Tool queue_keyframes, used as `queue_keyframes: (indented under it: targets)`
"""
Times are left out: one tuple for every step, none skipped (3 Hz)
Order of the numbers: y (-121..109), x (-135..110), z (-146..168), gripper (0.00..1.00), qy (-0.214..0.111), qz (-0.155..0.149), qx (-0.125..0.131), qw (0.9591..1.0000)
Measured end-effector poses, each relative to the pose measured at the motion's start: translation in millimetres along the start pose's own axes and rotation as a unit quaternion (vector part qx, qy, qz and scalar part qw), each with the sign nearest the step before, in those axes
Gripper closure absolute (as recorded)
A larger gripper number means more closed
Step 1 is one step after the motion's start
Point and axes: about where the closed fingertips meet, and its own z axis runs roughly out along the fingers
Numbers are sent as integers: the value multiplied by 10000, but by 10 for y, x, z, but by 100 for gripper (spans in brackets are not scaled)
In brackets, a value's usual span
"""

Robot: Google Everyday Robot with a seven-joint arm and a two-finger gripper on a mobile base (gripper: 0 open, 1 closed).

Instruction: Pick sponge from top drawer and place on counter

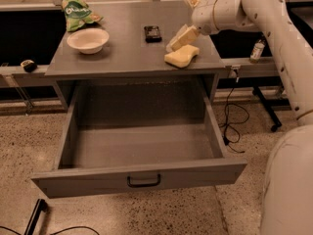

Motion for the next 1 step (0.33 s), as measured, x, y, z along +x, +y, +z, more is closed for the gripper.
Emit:
queue_keyframes:
  targets:
    - [0,0,0,0,0,0,0,10000]
